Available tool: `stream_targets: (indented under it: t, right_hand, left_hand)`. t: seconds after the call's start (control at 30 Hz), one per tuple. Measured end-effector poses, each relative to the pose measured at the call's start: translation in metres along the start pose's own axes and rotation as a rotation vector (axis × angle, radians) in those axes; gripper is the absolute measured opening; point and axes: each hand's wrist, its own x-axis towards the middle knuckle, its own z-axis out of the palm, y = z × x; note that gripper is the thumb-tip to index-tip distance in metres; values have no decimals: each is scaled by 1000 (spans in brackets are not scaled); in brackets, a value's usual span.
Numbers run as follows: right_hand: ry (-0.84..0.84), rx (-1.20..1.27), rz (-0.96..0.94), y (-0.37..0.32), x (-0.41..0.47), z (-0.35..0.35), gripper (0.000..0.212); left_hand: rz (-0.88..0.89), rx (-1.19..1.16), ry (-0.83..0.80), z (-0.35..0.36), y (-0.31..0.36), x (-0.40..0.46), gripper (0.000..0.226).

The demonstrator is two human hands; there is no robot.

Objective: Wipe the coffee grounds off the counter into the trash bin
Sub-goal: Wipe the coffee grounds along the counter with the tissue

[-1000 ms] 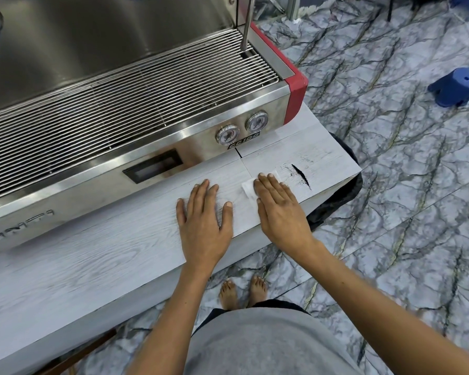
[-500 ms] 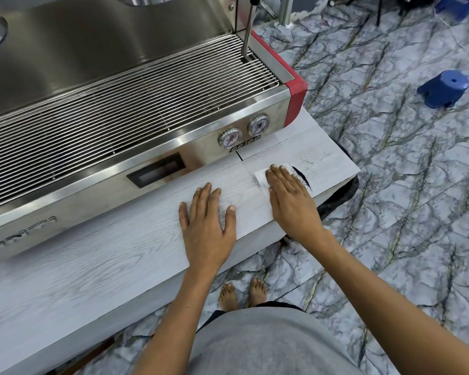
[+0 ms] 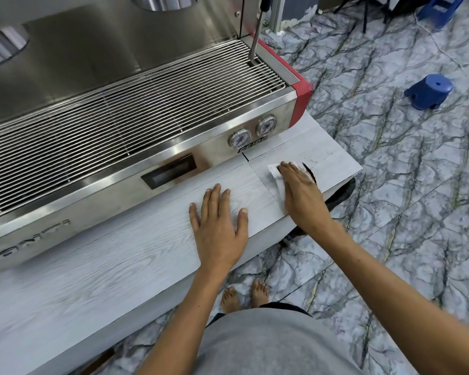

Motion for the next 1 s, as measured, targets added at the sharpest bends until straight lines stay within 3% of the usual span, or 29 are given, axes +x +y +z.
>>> stream_targets:
  t: [0.3, 1.0]
  right_hand:
    - [-72, -42, -194, -34, -36, 32, 41]
    - [-29, -2, -162, 29, -11, 10, 40]
  left_hand:
    - [19, 28, 7, 3, -2, 1, 63]
    - [-55, 17, 5, 3, 8, 4, 61]
